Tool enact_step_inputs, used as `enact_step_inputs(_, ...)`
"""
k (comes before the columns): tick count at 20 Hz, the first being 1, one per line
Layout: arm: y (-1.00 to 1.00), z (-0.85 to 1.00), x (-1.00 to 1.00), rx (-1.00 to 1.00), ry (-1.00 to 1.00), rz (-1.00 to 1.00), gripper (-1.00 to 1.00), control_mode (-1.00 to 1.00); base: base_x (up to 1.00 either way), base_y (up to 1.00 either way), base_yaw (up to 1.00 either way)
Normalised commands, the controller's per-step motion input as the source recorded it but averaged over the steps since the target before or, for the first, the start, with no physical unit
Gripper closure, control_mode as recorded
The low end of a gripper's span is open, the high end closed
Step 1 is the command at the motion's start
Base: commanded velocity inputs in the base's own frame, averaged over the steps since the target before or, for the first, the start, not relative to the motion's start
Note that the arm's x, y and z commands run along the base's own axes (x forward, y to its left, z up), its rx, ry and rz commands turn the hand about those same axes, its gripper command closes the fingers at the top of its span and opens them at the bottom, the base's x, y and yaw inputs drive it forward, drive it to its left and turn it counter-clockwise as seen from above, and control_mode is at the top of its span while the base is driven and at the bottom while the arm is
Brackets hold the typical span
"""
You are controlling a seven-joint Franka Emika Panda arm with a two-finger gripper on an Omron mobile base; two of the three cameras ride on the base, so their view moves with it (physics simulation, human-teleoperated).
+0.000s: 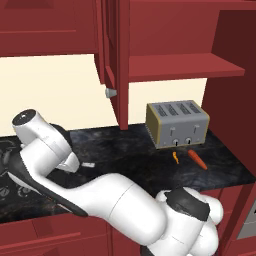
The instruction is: Pick the pan from the cabinet and place it on the stove. Then turn on the stove burner for the pan.
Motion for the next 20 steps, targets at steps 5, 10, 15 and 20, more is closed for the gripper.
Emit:
enact_step_inputs(5,-0.13,-0.03,0.00,-0.01,0.08,0.00,-1.00,-1.00,0.00,0.00,0.00)
enact_step_inputs(10,-0.03,-0.13,0.04,-0.04,0.00,0.05,-1.00,-1.00,0.00,0.00,0.00)
enact_step_inputs(15,-0.07,-0.06,0.00,0.00,0.00,0.23,-1.00,-1.00,0.00,0.00,0.00)
enact_step_inputs(20,-0.07,-0.14,0.00,0.00,0.01,0.30,-1.00,-1.00,0.00,0.00,0.00)
